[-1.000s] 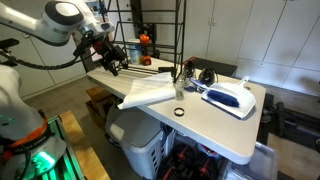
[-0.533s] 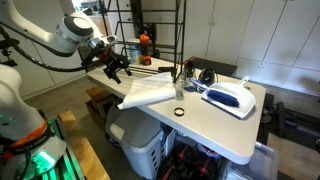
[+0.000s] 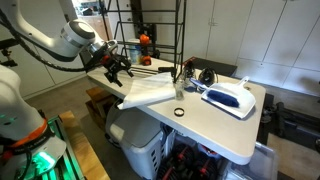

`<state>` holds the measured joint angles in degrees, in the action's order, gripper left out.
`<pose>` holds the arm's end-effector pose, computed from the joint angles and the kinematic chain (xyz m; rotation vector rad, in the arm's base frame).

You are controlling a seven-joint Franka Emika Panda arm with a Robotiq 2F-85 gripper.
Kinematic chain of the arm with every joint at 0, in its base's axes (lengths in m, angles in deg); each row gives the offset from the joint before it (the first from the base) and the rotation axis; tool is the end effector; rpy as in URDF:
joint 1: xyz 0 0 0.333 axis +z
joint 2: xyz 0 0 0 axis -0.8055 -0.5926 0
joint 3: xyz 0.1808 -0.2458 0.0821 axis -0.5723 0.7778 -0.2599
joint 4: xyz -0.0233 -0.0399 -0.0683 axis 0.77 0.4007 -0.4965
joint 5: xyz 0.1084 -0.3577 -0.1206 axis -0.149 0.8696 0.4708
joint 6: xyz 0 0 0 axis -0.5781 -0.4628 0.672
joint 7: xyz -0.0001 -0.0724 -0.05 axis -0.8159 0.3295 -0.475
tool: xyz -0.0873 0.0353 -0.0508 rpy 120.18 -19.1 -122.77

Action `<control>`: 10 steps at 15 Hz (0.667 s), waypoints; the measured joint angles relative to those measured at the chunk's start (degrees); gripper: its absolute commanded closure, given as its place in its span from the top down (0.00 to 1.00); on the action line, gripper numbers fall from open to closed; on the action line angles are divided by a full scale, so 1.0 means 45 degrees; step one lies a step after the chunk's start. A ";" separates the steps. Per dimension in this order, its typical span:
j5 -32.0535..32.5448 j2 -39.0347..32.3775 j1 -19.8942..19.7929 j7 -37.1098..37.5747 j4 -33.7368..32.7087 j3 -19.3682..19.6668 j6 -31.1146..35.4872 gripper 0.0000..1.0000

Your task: Pick up the kitchen paper and hang it on the third black rack from the bottom

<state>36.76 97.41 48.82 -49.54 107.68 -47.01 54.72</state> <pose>0.3696 0.0528 0.3319 2.2900 0.7526 0.0953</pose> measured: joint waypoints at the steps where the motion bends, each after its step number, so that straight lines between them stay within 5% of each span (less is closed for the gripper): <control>1: 0.0365 -0.0363 0.0139 0.0131 0.0003 0.0055 0.0101 1.00; 10: 0.1771 -0.3043 0.1092 0.0611 -0.0228 0.1075 0.1373 1.00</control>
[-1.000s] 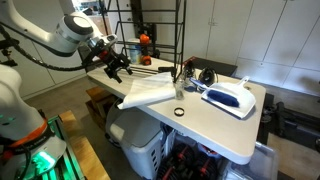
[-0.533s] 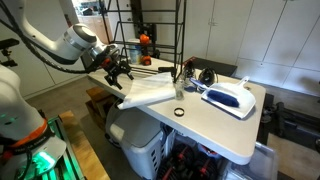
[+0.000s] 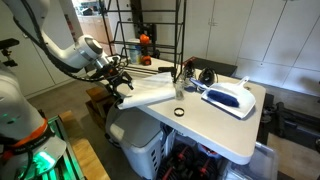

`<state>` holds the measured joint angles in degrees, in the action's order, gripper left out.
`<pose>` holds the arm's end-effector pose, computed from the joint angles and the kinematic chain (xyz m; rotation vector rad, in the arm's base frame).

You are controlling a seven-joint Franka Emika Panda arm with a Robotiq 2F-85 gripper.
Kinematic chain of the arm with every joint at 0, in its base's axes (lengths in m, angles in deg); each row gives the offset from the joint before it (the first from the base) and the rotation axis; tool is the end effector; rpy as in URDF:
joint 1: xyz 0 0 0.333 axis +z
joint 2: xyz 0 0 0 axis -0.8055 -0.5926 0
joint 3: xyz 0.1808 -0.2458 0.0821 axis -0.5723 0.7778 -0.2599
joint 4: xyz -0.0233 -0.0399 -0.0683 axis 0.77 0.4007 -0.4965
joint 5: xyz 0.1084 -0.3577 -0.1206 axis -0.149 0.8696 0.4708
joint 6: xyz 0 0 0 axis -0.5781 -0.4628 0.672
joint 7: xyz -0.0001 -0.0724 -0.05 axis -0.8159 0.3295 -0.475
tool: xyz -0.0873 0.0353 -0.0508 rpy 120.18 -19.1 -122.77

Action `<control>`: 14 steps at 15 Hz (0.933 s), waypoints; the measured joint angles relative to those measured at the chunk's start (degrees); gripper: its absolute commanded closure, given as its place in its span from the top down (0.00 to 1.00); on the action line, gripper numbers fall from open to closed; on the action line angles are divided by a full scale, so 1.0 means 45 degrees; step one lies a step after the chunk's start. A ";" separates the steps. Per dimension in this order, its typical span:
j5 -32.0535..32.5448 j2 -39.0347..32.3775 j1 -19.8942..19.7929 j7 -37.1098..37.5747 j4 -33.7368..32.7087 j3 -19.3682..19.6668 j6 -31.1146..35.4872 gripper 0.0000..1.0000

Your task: Pick up the kitchen paper and hang it on the third black rack from the bottom

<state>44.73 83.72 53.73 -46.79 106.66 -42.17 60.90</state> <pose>0.3720 0.0704 0.2564 2.3031 0.9887 0.0126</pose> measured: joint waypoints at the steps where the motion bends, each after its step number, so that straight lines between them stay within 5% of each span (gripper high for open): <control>1: 0.0386 -0.0152 0.0046 0.0220 -0.0092 0.0034 0.0032 1.00; 14: 0.7418 -0.2821 0.0863 0.5699 -0.1455 0.0141 -0.0468 1.00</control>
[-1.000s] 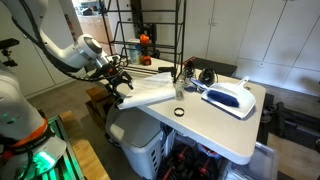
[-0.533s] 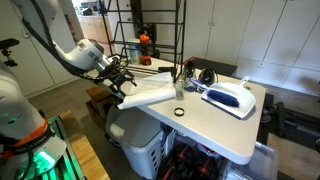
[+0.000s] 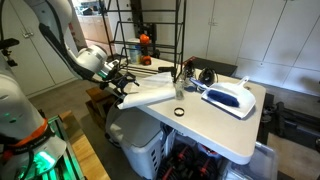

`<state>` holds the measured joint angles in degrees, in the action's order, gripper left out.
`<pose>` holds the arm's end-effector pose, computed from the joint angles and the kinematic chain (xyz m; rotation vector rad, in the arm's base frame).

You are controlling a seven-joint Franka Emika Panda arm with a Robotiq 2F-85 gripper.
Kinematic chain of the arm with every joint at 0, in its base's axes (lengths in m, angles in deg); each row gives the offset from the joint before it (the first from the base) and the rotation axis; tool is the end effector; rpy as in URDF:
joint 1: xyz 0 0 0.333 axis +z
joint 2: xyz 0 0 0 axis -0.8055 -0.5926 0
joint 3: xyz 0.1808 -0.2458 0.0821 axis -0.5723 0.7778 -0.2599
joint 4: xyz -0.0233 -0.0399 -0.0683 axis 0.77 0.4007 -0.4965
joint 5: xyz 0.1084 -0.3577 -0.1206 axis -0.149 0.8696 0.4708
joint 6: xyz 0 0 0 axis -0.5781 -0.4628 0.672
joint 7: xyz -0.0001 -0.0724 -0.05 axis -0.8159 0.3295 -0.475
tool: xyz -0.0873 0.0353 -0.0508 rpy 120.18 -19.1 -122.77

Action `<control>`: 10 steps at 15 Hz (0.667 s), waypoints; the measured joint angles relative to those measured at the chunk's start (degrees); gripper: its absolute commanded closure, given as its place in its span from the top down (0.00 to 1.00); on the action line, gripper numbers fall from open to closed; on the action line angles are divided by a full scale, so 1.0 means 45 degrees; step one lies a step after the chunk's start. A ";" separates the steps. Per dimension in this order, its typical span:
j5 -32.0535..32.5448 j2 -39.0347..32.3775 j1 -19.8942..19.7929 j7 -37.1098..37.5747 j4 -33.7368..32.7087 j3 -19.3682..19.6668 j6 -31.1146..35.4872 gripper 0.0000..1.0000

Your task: Pick up the kitchen paper and hang it on the third black rack from the bottom

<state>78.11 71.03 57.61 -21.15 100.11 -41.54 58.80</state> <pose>0.3934 0.0975 0.2084 2.0293 1.0999 0.2662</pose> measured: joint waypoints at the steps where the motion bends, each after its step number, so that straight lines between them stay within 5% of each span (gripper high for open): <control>1: 0.0358 -0.0151 0.0056 0.0340 -0.0087 0.0000 -0.0111 1.00; 10: 0.3220 -0.0600 0.0377 0.2984 -0.0214 -0.0027 -0.0241 1.00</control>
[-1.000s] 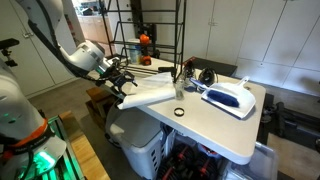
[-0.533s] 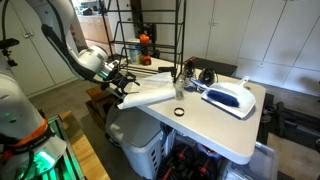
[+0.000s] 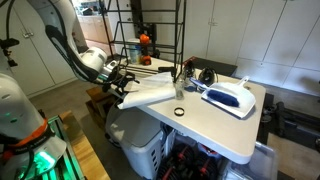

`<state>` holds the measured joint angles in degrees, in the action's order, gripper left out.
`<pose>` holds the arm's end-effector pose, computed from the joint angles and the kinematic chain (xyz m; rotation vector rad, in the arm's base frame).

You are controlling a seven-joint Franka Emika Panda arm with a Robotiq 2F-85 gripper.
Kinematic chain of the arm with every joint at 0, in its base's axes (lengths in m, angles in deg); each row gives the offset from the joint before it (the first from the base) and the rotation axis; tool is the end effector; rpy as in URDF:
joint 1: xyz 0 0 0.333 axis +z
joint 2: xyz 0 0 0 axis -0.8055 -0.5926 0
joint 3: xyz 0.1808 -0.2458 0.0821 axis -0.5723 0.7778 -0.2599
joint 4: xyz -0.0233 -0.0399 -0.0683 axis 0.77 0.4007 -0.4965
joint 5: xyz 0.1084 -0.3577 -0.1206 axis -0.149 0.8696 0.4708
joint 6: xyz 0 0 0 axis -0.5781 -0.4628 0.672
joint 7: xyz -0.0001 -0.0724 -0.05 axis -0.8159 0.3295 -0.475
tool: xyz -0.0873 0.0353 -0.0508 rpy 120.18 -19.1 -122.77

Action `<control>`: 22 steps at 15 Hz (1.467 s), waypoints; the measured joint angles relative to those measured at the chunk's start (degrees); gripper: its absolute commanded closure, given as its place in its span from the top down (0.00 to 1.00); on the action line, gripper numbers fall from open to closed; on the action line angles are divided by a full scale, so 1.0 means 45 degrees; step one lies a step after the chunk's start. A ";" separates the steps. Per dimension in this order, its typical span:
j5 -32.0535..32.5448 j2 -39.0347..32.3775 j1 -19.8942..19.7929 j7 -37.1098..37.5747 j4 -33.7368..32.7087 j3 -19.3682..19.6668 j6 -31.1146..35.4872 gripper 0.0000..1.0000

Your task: Pick up the kitchen paper and hang it on the third black rack from the bottom

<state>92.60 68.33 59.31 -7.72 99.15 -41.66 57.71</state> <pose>0.3935 0.1097 0.1955 1.9457 1.1278 0.4579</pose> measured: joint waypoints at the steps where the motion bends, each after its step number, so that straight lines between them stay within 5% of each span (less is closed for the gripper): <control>1: 0.0295 0.0043 0.0003 0.0375 0.0084 -0.0002 -0.0022 1.00; 6: 0.1574 0.0214 0.0069 0.2474 0.0515 -0.0054 -0.0365 1.00; 22: 0.1604 0.0614 0.0017 0.2129 0.0222 0.0206 -0.0321 1.00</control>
<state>99.82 71.09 59.39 1.86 100.15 -40.73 56.27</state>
